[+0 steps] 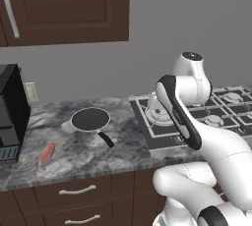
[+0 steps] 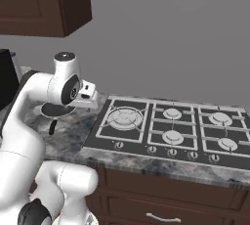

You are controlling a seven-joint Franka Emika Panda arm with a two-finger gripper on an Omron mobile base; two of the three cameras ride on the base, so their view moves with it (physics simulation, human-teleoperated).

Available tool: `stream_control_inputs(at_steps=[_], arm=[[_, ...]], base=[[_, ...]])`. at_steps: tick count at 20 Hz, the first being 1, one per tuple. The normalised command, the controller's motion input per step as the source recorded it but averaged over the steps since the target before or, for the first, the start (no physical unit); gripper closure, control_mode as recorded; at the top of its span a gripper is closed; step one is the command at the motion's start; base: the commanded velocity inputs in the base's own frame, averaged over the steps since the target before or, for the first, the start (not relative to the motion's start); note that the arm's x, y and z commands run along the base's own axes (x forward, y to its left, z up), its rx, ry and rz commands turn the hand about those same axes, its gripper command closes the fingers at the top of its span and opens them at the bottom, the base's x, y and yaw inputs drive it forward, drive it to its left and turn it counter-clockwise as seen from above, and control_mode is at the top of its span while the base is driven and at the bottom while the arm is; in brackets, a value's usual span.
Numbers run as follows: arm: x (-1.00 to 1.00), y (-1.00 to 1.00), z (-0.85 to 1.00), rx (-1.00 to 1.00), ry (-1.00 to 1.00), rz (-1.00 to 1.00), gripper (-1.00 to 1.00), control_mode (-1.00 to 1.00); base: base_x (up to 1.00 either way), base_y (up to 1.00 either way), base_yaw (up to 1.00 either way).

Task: Place both pans onto different burners. Then place the onion and the steak on different pans.

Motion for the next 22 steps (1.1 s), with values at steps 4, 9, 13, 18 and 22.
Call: stream_control_inputs(at_steps=[4,9,13,18,22], arm=[[-0.01,0.22,-0.34,0.05,0.0,0.0,-1.0,-1.0],[0.0,0.43,-0.14,0.04,0.0,0.0,-1.0,-1.0],[0.0,0.4,-0.05,0.07,0.0,0.0,-1.0,-1.0],[0.0,0.49,-0.14,0.01,0.0,0.0,-1.0,-1.0],[0.03,0.5,-0.17,0.0,0.0,0.0,-1.0,-1.0]], base=[[0.0,0.0,0.0],[0.0,0.0,0.0],[0.0,0.0,0.0],[0.0,0.0,0.0],[0.0,0.0,0.0]])
